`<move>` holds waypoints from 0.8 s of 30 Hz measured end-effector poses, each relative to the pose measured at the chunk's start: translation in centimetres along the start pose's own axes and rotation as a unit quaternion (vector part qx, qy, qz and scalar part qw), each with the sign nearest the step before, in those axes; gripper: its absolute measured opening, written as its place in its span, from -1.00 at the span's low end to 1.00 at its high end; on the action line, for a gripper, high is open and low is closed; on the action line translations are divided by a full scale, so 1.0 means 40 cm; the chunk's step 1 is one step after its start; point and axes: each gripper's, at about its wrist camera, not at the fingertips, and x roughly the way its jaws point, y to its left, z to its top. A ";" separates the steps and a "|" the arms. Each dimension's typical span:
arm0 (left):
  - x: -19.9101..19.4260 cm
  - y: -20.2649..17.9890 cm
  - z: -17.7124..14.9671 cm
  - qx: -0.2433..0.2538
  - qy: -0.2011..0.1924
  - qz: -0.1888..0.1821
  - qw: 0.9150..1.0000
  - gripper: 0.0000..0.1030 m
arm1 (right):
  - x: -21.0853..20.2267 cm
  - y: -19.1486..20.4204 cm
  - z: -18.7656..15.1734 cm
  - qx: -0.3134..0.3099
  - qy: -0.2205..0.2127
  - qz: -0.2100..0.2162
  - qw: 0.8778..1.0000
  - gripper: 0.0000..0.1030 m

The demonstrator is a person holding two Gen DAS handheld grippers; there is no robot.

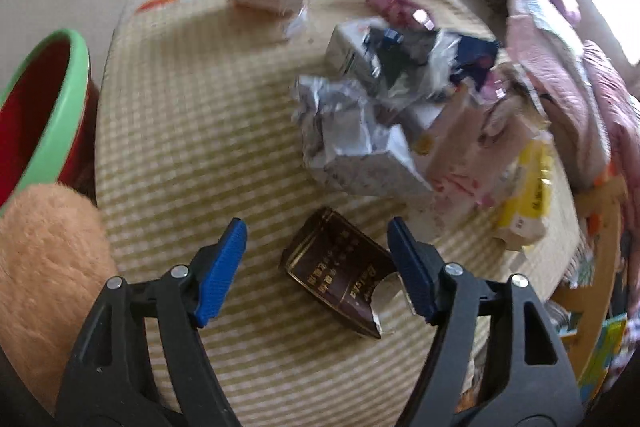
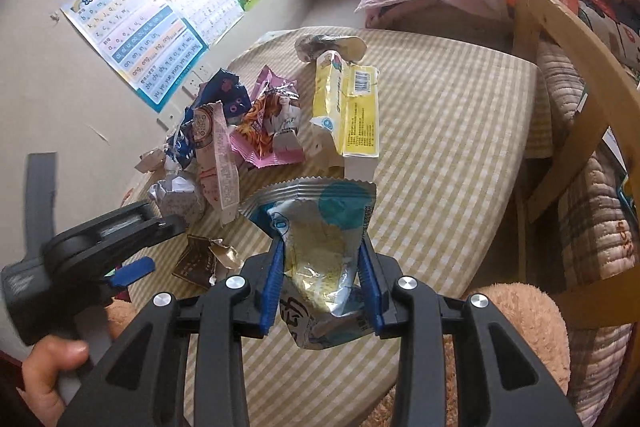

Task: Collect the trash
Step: 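Grasp the brown box with the left tool and lift it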

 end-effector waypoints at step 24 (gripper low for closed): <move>-0.037 0.039 -0.071 0.123 0.027 -0.028 0.992 -0.45 | 0.003 -0.029 0.000 0.024 0.000 0.016 1.000 -0.35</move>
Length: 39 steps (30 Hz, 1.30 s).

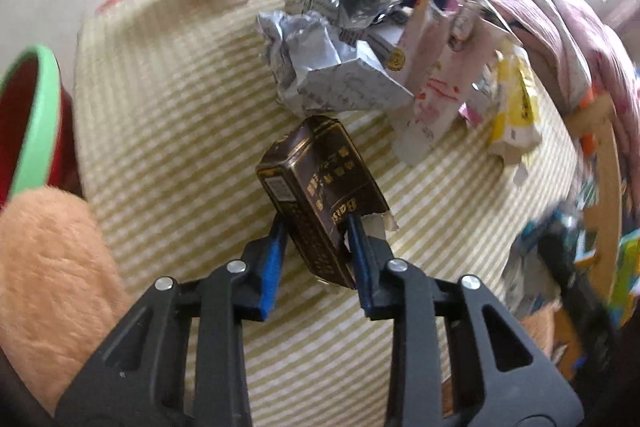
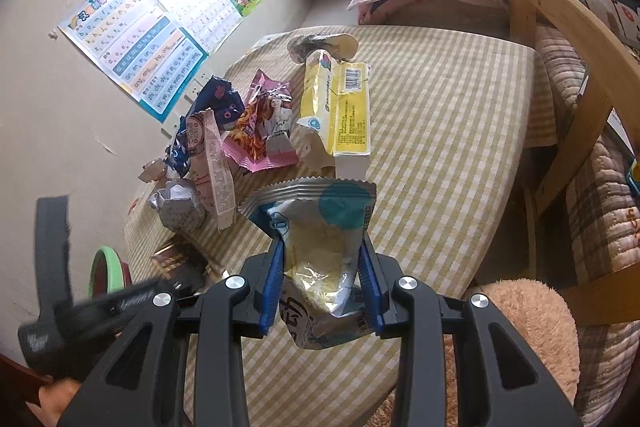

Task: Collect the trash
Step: 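Grasp the brown box with the left tool and lift it, then carry box and snack bag over the red bucket with both tools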

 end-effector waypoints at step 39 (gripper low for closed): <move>-0.321 0.118 -0.005 0.060 -0.222 0.021 0.973 -0.54 | -0.170 0.272 0.020 -0.101 -0.078 0.013 0.992 -0.35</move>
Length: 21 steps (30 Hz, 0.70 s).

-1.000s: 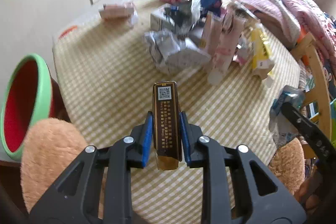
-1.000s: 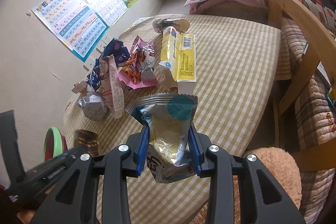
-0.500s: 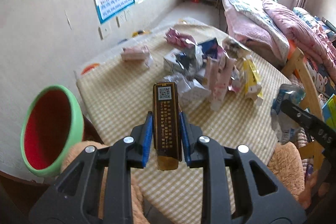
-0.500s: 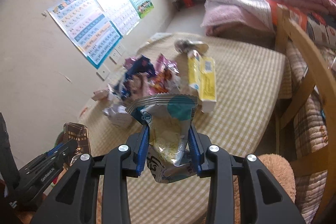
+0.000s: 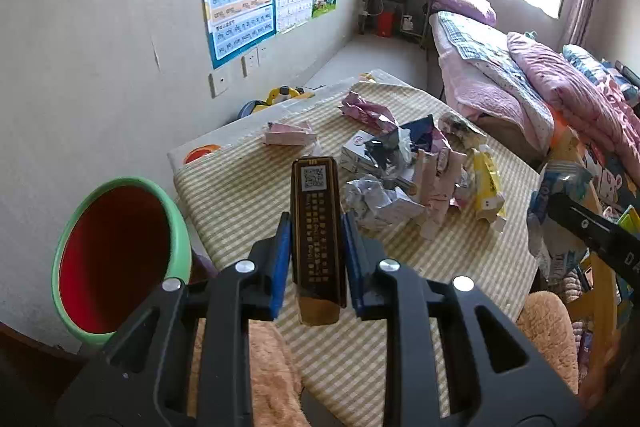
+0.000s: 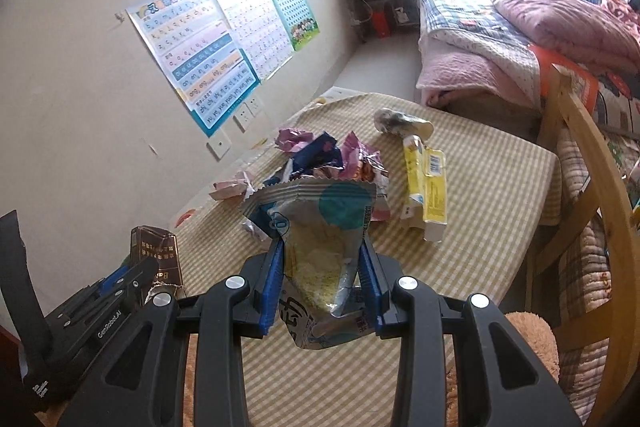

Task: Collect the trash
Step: 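Carry box and snack bag over the red bucket with both tools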

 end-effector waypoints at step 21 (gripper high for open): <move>0.003 0.063 -0.013 -0.026 0.005 -0.002 1.000 -0.54 | 0.008 0.075 -0.004 -0.035 0.009 0.001 0.999 -0.35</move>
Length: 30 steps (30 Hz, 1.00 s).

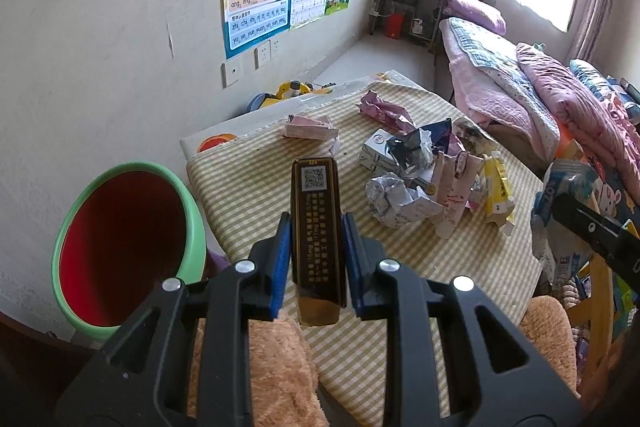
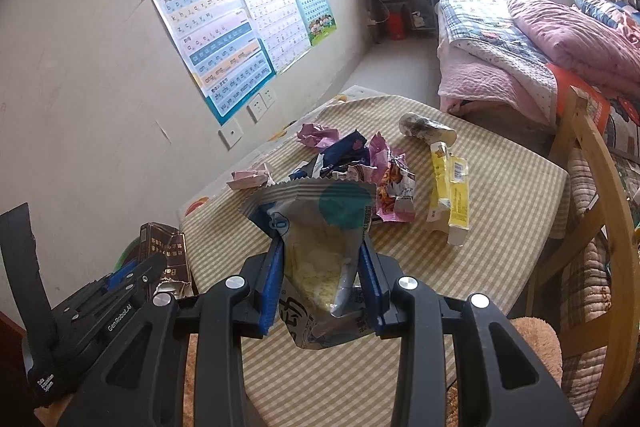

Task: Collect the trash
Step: 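Carry box and snack bag over the red bucket with both tools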

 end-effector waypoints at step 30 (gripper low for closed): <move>-0.005 0.083 -0.004 -0.031 -0.001 0.017 0.999 -0.53 | 0.037 0.090 -0.013 -0.043 0.027 0.011 0.999 -0.35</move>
